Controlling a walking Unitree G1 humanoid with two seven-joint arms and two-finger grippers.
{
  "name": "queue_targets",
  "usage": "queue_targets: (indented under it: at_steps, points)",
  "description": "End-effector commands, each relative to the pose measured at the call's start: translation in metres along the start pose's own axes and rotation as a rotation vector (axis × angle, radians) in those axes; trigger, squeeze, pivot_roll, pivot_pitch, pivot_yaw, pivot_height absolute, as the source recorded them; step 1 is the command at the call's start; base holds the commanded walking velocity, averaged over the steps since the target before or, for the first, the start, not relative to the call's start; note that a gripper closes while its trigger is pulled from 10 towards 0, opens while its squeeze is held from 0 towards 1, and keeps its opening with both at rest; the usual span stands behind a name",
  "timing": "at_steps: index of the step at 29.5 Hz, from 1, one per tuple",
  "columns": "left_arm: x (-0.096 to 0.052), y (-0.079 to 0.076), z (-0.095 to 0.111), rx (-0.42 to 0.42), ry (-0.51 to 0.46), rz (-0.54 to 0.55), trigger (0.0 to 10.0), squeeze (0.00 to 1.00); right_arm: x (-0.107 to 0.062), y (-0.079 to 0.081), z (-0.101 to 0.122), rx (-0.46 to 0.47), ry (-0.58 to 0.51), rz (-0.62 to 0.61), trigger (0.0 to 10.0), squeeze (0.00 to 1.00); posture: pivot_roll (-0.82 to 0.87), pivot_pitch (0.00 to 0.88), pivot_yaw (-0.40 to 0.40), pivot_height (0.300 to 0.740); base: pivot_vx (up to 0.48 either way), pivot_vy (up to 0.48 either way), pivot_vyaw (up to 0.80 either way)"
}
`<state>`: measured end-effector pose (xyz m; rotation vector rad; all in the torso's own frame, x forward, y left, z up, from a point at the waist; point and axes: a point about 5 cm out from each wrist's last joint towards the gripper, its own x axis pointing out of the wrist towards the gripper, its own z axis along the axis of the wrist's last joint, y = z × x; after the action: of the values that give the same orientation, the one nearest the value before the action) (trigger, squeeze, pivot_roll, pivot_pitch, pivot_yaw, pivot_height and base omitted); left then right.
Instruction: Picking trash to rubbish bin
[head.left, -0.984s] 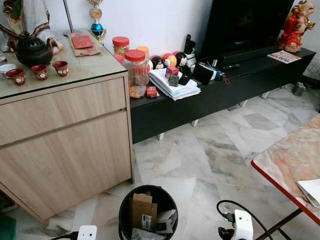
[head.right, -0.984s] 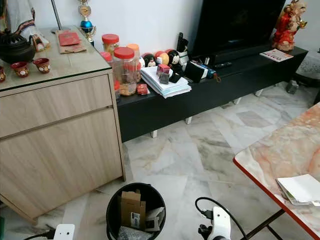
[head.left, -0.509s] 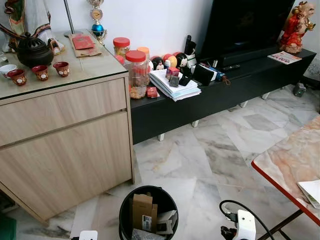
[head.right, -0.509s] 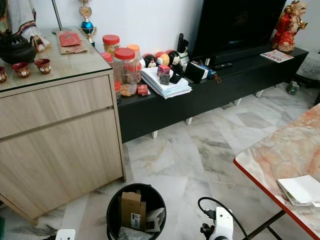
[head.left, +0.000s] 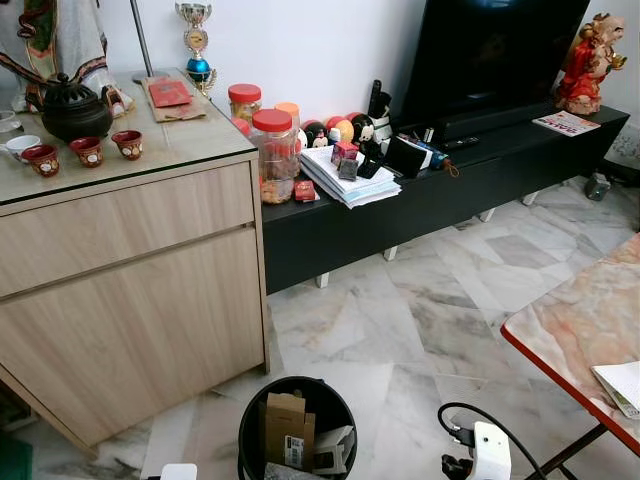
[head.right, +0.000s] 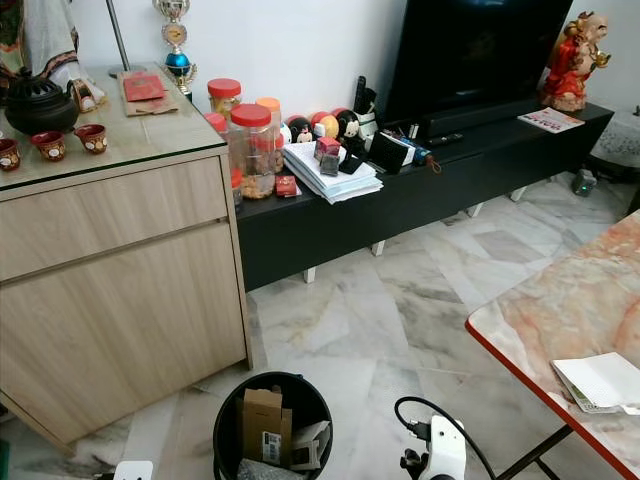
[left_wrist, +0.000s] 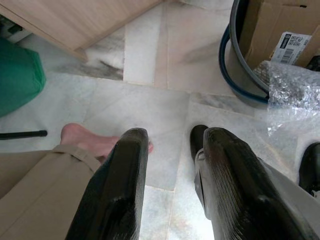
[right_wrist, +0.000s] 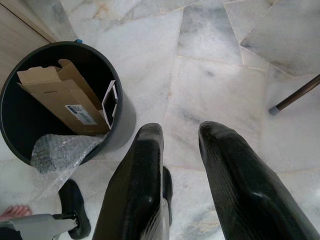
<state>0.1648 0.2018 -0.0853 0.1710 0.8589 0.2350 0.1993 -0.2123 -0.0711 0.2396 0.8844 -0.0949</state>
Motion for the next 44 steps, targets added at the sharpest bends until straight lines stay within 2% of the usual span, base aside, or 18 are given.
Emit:
queue_targets:
  at_steps: [1,17,44]
  points:
    - [-0.0020,-0.0025,-0.0077,0.006,0.034,-0.015,10.0,0.00,-0.0005,-0.0017,0.0005,0.000,-0.010,-0.007,10.0,0.00,-0.02,0.000,-0.093,0.740,0.000,0.000,0.00]
    - [-0.0025,-0.0040,-0.0083,0.006,0.034,-0.021,10.0,0.00,-0.0006,-0.0018,0.0001,-0.015,-0.010,-0.005,10.0,0.00,-0.02,0.000,-0.094,0.740,0.000,0.000,0.00]
    - [-0.0017,-0.0036,-0.0071,0.003,0.039,-0.016,10.0,0.00,-0.0009,-0.0028,0.0000,-0.008,-0.015,-0.011,10.0,0.00,-0.02,0.007,-0.096,0.740,-0.267,0.000,0.00]
